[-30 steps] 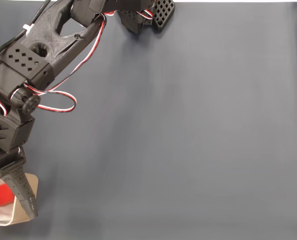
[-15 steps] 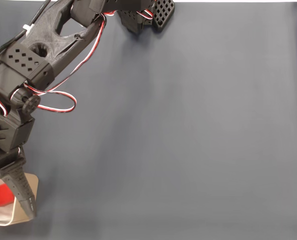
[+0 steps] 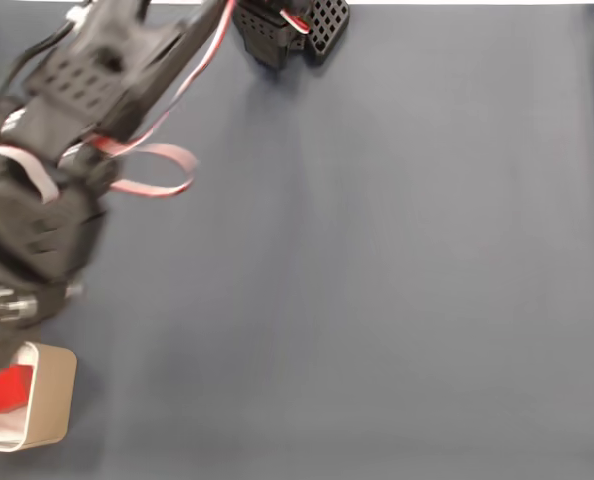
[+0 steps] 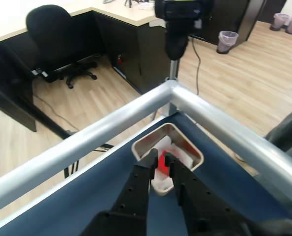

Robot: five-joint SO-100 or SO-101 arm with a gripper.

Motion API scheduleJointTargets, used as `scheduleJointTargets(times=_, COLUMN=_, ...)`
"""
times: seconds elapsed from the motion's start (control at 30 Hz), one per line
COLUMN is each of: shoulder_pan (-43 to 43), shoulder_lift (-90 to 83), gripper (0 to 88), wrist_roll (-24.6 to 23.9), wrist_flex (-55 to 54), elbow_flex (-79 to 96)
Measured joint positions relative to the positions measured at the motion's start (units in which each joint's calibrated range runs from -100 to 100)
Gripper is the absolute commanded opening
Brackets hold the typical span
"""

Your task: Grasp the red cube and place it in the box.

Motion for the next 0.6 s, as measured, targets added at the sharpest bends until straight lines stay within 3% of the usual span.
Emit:
scheduleJointTargets(times=0.3, shoulder_pan=-14.3, shoulder_lift=-34.7, gripper=0.0, wrist_roll=-0.5, wrist_flex=-7.5, elbow_flex=42.3)
scheduleJointTargets(times=0.6, shoulder_pan=-21.3, shoulder_lift=-68.9, gripper=0.0, wrist_roll=-0.6, wrist_flex=-9.4, elbow_flex=82.9)
